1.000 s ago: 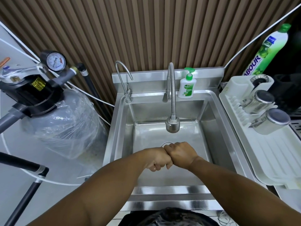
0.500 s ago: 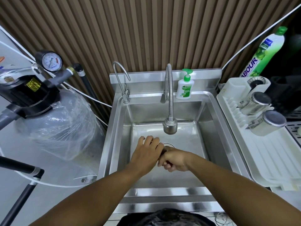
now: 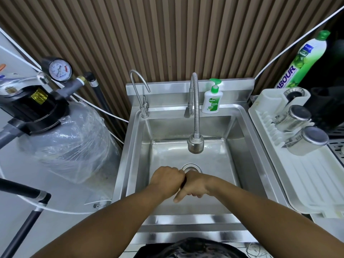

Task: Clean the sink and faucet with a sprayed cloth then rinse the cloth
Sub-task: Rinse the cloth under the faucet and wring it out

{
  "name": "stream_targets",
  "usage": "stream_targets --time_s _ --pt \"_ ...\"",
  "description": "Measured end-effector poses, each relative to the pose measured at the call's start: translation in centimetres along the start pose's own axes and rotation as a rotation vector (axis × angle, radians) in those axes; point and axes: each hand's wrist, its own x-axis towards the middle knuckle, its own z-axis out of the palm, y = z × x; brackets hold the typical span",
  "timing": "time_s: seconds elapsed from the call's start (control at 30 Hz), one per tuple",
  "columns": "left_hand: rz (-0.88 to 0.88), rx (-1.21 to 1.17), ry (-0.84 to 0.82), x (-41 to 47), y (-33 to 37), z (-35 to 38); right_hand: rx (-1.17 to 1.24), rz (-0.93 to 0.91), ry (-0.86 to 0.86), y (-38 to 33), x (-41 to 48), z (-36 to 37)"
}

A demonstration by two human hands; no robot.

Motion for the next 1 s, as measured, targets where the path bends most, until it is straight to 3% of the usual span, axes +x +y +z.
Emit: stream_targets --time_s 0.23,0.43,0.63,0.73,0.87,1.0 --pt "-0.081 -0.23 -0.272 1.5 0.7 -1.8 -0.368 -0.052 0.396 1.5 0.5 1.4" --pt "-0.133 -0.55 -0.452 2.8 0.6 -1.9 -0.769 -0.298 0.705 2.9 0.3 0.8" --pt "-0.246 -0.889 -0.599 2.6 0.2 -1.7 -0.891 -0.371 0.729 3.7 1.2 0.4" --pt "-0.19 -0.743 -0.514 2.6 -0.2 -1.9 -0.794 -0.378 0.741 2.9 1.0 0.4" --pt "-0.095 -0.438 -0.181 1.5 -0.3 -0.9 -0.417 -0.177 0.494 2.2 0.5 -0.2" --pt "-0.141 -0.553 -0.032 0.9 -1.0 0.8 -0.253 -0.144 0.42 2.7 0.6 -0.3"
